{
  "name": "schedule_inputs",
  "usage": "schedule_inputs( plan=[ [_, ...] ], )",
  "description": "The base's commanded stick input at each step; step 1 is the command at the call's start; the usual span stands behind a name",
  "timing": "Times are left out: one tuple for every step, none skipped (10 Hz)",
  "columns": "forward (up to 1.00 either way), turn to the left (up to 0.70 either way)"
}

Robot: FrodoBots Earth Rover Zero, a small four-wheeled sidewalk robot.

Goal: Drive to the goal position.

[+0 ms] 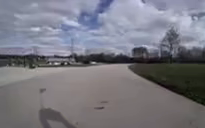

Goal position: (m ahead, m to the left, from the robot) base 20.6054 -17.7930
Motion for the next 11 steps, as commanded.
schedule_inputs(
  plan=[
    [1.0, 0.0],
    [1.0, 0.0],
    [1.0, 0.0],
    [1.0, -0.01],
    [1.0, -0.02],
    [1.0, -0.02],
    [1.0, 0.0],
    [1.0, 0.0],
    [1.0, 0.0],
    [1.0, 0.0],
    [1.0, 0.0]
  ],
)
